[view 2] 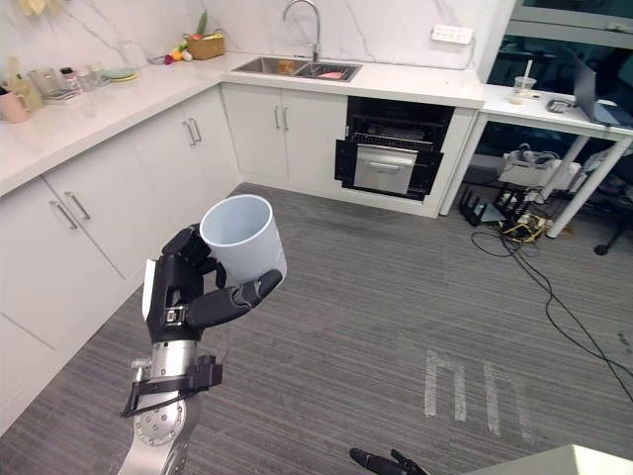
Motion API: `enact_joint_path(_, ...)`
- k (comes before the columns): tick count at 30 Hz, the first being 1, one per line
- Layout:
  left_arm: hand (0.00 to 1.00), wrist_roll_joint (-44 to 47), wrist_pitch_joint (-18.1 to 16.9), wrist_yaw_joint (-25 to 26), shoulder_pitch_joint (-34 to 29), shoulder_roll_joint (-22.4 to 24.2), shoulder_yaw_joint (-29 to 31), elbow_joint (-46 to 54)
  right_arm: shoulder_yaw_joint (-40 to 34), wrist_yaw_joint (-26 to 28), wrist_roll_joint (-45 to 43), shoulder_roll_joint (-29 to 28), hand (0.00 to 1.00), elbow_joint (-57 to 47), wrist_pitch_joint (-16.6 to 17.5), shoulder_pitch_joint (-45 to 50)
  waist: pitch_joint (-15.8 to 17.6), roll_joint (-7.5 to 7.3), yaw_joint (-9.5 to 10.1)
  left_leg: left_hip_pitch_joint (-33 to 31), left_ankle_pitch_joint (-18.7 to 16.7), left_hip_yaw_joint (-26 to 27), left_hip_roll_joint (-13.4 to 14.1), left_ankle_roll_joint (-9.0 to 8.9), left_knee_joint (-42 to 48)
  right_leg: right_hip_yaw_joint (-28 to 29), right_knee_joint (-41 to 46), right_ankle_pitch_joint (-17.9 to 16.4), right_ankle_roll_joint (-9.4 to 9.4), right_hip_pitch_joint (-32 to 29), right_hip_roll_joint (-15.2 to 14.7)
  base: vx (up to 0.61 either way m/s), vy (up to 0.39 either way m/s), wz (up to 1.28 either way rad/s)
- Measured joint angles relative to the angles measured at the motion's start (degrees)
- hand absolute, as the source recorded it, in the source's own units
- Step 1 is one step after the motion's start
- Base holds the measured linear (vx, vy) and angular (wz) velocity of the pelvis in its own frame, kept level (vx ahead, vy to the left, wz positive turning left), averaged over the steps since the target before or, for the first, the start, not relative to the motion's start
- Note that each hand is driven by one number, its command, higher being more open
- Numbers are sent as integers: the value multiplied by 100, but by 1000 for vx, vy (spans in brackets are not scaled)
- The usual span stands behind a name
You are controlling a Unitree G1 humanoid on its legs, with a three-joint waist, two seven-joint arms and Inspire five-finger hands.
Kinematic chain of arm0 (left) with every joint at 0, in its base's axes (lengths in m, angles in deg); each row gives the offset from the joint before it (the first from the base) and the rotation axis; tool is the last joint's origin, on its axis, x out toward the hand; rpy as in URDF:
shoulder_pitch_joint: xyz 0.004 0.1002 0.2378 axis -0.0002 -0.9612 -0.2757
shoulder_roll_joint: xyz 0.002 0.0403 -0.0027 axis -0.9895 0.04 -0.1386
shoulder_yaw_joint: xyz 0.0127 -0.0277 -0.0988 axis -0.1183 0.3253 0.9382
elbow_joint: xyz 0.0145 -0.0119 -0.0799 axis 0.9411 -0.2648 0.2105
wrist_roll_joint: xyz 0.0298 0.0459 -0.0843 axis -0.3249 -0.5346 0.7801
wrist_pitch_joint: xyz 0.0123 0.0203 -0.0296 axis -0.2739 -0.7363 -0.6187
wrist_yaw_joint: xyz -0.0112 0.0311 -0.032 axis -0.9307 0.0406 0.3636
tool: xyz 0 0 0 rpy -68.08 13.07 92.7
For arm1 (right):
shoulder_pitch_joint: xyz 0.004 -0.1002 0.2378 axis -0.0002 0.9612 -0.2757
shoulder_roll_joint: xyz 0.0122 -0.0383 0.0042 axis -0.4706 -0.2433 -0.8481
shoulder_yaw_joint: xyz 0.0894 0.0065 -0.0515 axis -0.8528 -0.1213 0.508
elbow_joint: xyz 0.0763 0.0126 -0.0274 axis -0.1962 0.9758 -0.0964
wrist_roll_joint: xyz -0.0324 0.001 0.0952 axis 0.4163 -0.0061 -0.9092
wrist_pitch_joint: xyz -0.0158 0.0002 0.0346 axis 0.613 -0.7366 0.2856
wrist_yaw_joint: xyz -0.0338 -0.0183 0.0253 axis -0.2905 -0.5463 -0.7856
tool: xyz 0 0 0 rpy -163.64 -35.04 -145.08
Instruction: Walk over to the sink, pick up the cup, carry it to the dishwasher, place the cup inside the dishwasher, then close the dishwasher door
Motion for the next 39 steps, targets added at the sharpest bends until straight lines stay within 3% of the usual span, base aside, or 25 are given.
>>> enact_joint_path(5,0,837,161,-86,175,310,37,201,-43,192,-24,20,100,140,90,27,-62,6,-53,-13,-7,-363,-4,-1,-1,-256,-180,-35,-13,158,13,47,-36,27)
enact_joint_path(10,0,1153,233,-90,-1,224,259,83,136,84,-91,121,100,255,-166,-102,-71,11,67,-29,-27,-547,-3,-10,137,-402,63,-260,-17,222,-3,25,-28,20)
enact_joint_path(13,0,1153,229,-82,-281,243,540,106,204,-29,-204,142,100,122,-221,-106,56,-37,158,-571,-595,-467,133,-153,1858,-398,958,-927,-48,91,-167,-36,-5,10)
enact_joint_path(15,0,1239,178,-82,-548,309,616,267,367,-105,-199,230,100,-112,-332,-44,214,-73,268,-1661,-616,-383,515,-124,4322,-401,1468,-1271,-124,88,-198,-56,-7,1)
enact_joint_path(16,0,1256,113,-94,-664,321,625,307,369,-109,-202,252,100,-143,-381,-39,240,-17,285,-1924,-752,-341,679,-121,4675,-413,1556,-1326,-162,128,-187,16,48,2)
enact_joint_path(18,0,1286,95,-136,-752,321,709,299,371,-128,-207,250,100,-145,-418,-30,266,-62,293,-2091,-901,-328,726,-129,4129,-425,1570,-1381,-138,233,-262,99,104,4)
enact_joint_path(20,0,1362,92,-185,-795,364,842,294,359,-128,-205,306,100,-148,-416,-98,429,-113,294,-2128,-687,-345,594,-259,2598,-419,1593,-1470,4,414,-537,184,194,5)
enact_joint_path(21,0,1361,83,-230,-843,434,882,297,320,-91,-200,371,100,-133,-414,-103,486,-106,316,-2203,-271,-444,529,-423,1750,-388,1639,-1561,145,485,-717,264,318,1)
enact_joint_path(22,0,1361,49,-264,-891,536,890,299,287,-98,-192,426,100,10,-402,-112,546,-25,366,-2261,9,-705,554,-755,1272,-348,1652,-1679,319,610,-785,290,356,-4)
enact_joint_path(23,0,1362,5,-275,-906,588,894,289,270,-98,-175,455,100,88,-360,-108,568,18,394,-2302,45,-822,612,-821,1240,-319,1670,-1752,404,692,-798,286,356,-10)
enact_joint_path(24,0,1365,-138,-281,-914,629,904,187,255,-96,-154,476,100,205,-335,-89,572,48,423,-2310,48,-850,674,-797,1412,-285,1689,-1899,605,890,-867,224,270,-10)
enact_joint_path(25,0,1375,-210,-300,-901,611,957,90,246,-96,-84,451,100,291,-341,-96,562,-11,463,-2354,249,-786,610,-689,1751,-214,1708,-2019,658,1044,-983,328,380,-29)
enact_joint_path(26,0,1461,-210,-349,-919,583,1051,21,240,-88,84,436,100,376,-377,-89,407,-75,529,-2466,274,-686,412,-559,2215,-61,1699,-2151,734,1111,-1211,551,523,-27)
enact_joint_path(27,0,1562,-206,-362,-881,564,1134,27,171,-71,108,396,100,385,-415,-19,264,-231,505,-2621,98,-592,233,-272,2621,26,1593,-2198,638,1253,-1399,463,424,-19)
enact_joint_path(28,0,1627,-191,-386,-806,557,1164,28,105,-58,113,367,100,388,-415,-3,239,-256,493,-2705,21,-567,154,-142,2825,93,1743,-2139,659,1244,-1463,612,492,16)
enact_joint_path(29,0,1831,-73,-433,-649,503,1161,25,-92,-24,164,332,100,374,-369,26,203,-316,492,-2736,-160,-505,-40,134,3088,163,2226,-1996,875,1097,-1711,530,413,27)
enact_joint_path(31,0,1907,136,-535,-466,428,1135,34,-199,20,266,290,100,377,-385,42,117,-447,485,-2452,-437,-370,-374,359,3028,101,3028,-1588,970,913,-2122,509,383,20)
enact_joint_path(32,0,1907,260,-569,-375,383,1135,96,-301,30,278,276,100,351,-358,6,139,-471,441,-2076,-511,-359,-552,431,2761,191,4020,-1012,996,606,-2239,426,277,6)
enact_joint_path(33,0,1892,305,-575,-386,297,1118,214,-366,66,257,180,100,346,-328,-69,179,-477,373,-1591,-517,-414,-678,450,2296,650,5137,-593,1316,161,-1959,504,311,0)
enact_joint_path(34,0,1887,290,-574,-371,241,1081,236,-364,66,256,143,100,331,-288,-94,174,-479,366,-1327,-507,-429,-702,454,2030,765,5672,-608,1286,-86,-1731,382,186,-9)
enact_joint_path(35,0,1810,273,-572,-336,188,981,249,-358,67,257,67,100,264,-207,-93,155,-444,353,-916,-417,-465,-717,452,1576,646,6269,-756,1023,-418,-1440,375,169,-1)
enact_joint_path(36,0,1608,209,-572,-224,160,731,284,-355,113,257,25,100,155,-152,-97,132,-404,285,-389,-209,-590,-743,447,899,114,6494,-1151,486,-910,-1107,367,156,11)
enact_joint_path(37,0,1532,192,-574,-150,150,636,299,-355,141,256,6,100,94,-136,-101,131,-402,240,-278,-163,-645,-745,437,748,-26,6351,-1313,367,-1117,-991,360,112,37)
enact_joint_path(38,0,1428,174,-587,30,122,469,298,-341,185,260,-60,100,-15,-148,-96,123,-383,124,-179,-129,-788,-734,392,584,-181,5577,-1620,258,-1521,-714,381,63,47)
enact_joint_path(39,0,1397,176,-593,109,110,375,298,-316,190,256,-106,100,-34,-182,-91,119,-373,49,-152,-135,-873,-727,394,534,-210,5038,-1672,210,-1683,-605,503,43,76)
